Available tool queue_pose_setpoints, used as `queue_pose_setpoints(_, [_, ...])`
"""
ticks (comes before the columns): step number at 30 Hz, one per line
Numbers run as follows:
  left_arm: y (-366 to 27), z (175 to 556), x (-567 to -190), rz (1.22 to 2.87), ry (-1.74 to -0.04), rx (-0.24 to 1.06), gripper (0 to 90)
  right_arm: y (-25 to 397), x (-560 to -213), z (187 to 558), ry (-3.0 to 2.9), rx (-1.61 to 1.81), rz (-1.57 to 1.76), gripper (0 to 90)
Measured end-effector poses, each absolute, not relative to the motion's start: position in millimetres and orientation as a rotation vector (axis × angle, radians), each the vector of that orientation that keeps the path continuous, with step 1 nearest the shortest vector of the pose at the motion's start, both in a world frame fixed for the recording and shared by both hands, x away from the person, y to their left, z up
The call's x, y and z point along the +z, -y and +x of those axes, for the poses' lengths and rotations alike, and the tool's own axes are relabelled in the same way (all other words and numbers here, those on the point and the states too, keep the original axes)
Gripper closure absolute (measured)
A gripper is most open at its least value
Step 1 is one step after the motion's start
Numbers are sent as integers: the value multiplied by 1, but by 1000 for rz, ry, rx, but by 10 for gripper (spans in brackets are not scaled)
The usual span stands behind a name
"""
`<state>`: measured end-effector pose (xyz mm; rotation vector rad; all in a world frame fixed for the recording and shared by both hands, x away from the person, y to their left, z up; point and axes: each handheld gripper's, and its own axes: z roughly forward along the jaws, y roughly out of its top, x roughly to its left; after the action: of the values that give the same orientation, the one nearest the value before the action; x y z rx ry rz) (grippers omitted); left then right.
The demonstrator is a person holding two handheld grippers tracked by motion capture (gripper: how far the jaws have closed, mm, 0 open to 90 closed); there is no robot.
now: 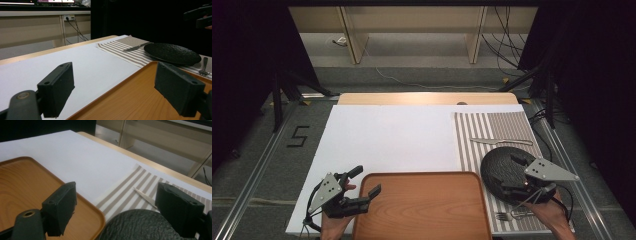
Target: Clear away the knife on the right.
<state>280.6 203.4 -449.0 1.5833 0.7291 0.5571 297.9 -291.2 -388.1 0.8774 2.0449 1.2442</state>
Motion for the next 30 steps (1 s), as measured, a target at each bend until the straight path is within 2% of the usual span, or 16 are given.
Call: queue_pose_setpoints(30, [-202, 281, -449, 1580, -721, 546, 158, 324, -367, 372, -2227, 897, 956, 217])
